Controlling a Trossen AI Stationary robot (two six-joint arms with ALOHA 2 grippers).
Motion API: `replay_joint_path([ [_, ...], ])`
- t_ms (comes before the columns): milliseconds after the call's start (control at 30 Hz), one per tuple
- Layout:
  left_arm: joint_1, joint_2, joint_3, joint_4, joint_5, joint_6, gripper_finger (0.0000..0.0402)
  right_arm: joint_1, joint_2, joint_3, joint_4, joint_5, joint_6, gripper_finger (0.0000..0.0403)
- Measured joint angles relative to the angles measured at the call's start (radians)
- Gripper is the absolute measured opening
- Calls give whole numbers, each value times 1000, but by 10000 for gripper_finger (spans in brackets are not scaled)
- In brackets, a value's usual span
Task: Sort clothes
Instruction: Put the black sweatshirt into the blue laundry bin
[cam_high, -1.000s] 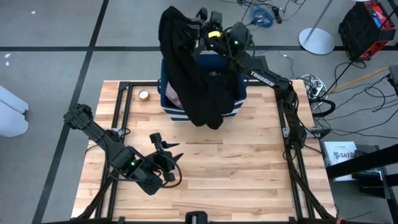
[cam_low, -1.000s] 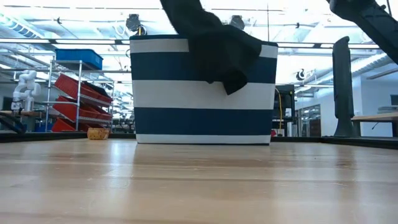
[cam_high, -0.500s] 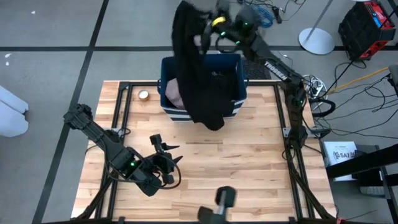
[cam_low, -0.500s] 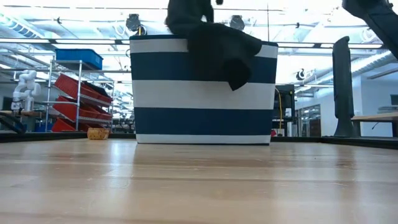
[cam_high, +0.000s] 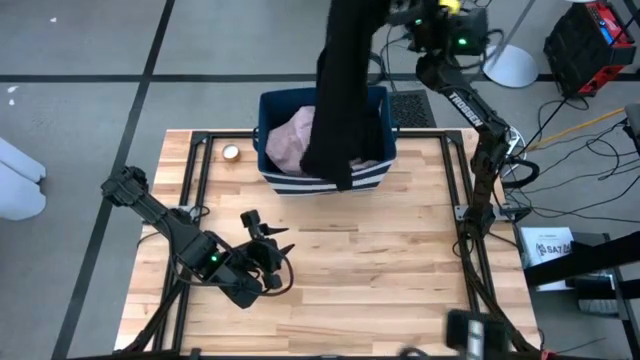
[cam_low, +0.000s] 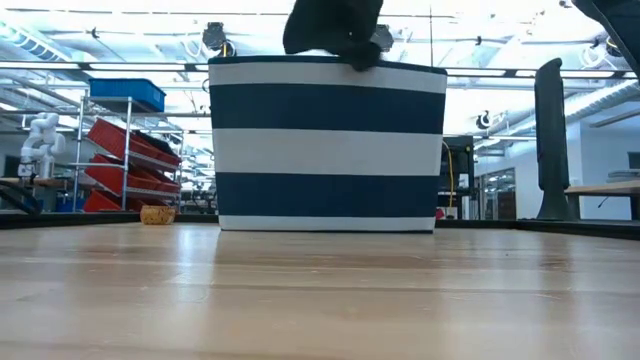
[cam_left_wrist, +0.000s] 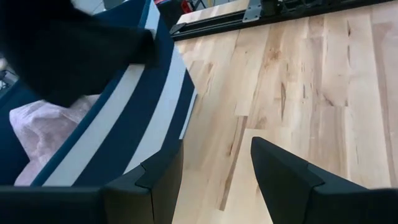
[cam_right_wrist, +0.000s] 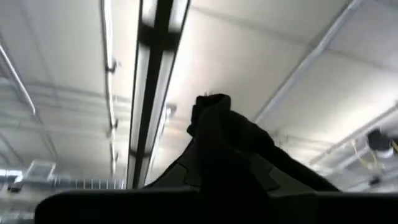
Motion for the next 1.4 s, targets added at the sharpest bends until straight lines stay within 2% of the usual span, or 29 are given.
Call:
replay_joint_path([
  [100,7,-1,0,2,-7,0,199,1,-5,0,71,4,12,36],
  [233,20,-2,0,2,-8,4,199,3,-6,0,-43,-20,25,36],
  [367,28,-2,0,3,-9,2,199,4,-3,-1,-311,-79,-32,36],
  [633,28,-2,0,27,-14,2,199,25,49,-3,-852,-321,-213,36],
  [733,28,-2,0,29,-14,-1,199,30,69,-5,-1043,-347,-328,36],
  [1033,28,-2,0,47,-13,-1,199,56,68,-229,-1365,-352,-528,36],
  [1233,14,-2,0,44,-8,-27,199,54,67,-440,-1353,-340,-543,36],
  [1400,-1,-1,0,44,-7,-31,199,59,63,-559,-1374,-194,-583,36],
])
